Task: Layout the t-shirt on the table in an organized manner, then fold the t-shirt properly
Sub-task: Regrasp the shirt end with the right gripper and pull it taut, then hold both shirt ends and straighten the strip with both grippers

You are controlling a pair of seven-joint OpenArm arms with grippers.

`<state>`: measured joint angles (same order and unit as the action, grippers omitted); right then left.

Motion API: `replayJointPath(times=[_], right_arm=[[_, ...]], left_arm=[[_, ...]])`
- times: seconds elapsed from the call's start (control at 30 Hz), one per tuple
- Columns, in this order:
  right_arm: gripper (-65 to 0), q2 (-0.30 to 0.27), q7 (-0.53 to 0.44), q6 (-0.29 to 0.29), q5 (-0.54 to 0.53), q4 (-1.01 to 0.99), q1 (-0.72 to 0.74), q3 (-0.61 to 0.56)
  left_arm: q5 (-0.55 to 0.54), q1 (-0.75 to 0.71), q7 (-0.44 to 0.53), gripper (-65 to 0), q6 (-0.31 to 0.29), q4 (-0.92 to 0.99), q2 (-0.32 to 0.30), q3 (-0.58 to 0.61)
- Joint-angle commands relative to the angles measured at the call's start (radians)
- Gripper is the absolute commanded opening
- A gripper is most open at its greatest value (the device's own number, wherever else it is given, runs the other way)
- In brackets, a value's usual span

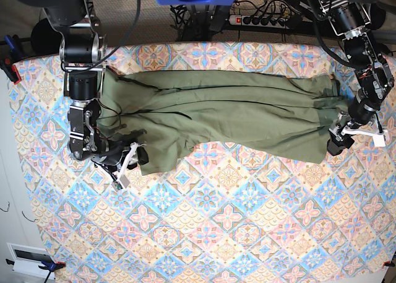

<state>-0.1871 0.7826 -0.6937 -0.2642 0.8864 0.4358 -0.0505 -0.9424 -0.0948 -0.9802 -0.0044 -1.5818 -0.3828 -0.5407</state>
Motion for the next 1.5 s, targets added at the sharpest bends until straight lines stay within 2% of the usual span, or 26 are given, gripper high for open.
replayJointPath(times=[0.0, 0.1, 0.17, 0.2, 0.33, 0.4, 0.57, 0.7, 0.77, 0.87, 0.97, 1.07, 1.2, 1.3, 1.37, 1.47], right_arm=[[-41.3, 0.01, 0.001, -0.004, -0.005, 0.015, 0.022, 0.001], [-41.5, 0.016, 0.001, -0.004, -0.005, 0.015, 0.021, 0.001], [-43.9, 0.018, 0.008, -0.004, -0.005, 0.014, 0.021, 0.001], [-46.6, 0.018, 0.015, -0.004, -0.005, 0.014, 0.021, 0.001], [-64.3, 0.033, 0.024, -0.004, -0.008, 0.055, 0.021, 0.004], [-64.6, 0.033, 0.05, -0.004, -0.042, 0.138, 0.004, 0.007], [-64.0, 0.031, 0.242, -0.004, -0.234, 0.48, -0.137, 0.051], [-64.0, 0.03, 0.366, -0.004, -0.301, 0.759, -0.254, 0.096], [-64.0, 0.024, 0.4, -0.004, -0.321, 0.884, -0.325, 0.111], [-63.9, -0.016, 0.404, -0.004, -0.341, 0.999, -0.444, 0.125], [-63.9, -0.022, 0.409, -0.004, -0.363, 1.057, -0.547, 0.165], [-63.9, -0.028, 0.413, -0.004, -0.424, 1.075, -0.635, 0.22], [-63.9, -0.085, 0.413, -0.004, -0.499, 1.075, -0.724, 0.251], [-63.9, -0.121, 0.427, -0.004, -0.499, 1.075, -0.76, 0.234], [-63.8, -0.127, 0.467, -0.004, -0.498, 1.072, -0.76, 0.214], [-63.2, -0.127, 0.473, -0.004, -0.472, 1.066, -0.762, 0.217]], left_arm=[[-0.014, 0.013, 0.016, -8.4, -0.007, -0.015, -0.02, -0.006], [-0.014, 0.013, 0.016, -8.4, -0.007, -0.015, -0.02, -0.006], [-0.014, 0.013, 0.016, -8.4, -0.007, -0.015, -0.02, -0.006], [-0.014, 0.013, 0.016, -8.4, -0.007, -0.015, -0.02, -0.006], [-0.014, 0.013, 0.016, -8.4, -0.007, -0.015, -0.02, -0.006], [-0.014, 0.013, 0.016, -8.4, -0.007, -0.015, -0.02, -0.006], [-0.011, 0.002, 0.017, -8.4, -0.007, -0.015, -0.02, -0.008], [-0.011, -0.006, 0.017, -8.4, -0.007, -0.015, -0.02, -0.008], [-0.011, -0.007, 0.017, -8.4, -0.007, -0.015, -0.018, -0.006], [-0.011, -0.018, 0.017, -9.7, -0.007, -0.015, -0.018, -0.008], [-0.011, -0.029, 0.017, -14.7, -0.007, -0.015, -0.025, -0.011], [-0.01, -0.03, 0.017, -23.2, -0.007, -0.015, -0.026, -0.011], [-0.01, -0.05, 0.017, -34.2, -0.007, -0.015, -0.026, -0.012], [-0.008, -0.052, 0.017, -40.4, -0.007, -0.015, -0.037, -0.014], [-0.008, -0.052, 0.017, -44.2, -0.007, -0.015, -0.054, -0.014], [-0.008, -0.052, 0.017, -50.6, -0.007, -0.015, -0.077, -0.014]])
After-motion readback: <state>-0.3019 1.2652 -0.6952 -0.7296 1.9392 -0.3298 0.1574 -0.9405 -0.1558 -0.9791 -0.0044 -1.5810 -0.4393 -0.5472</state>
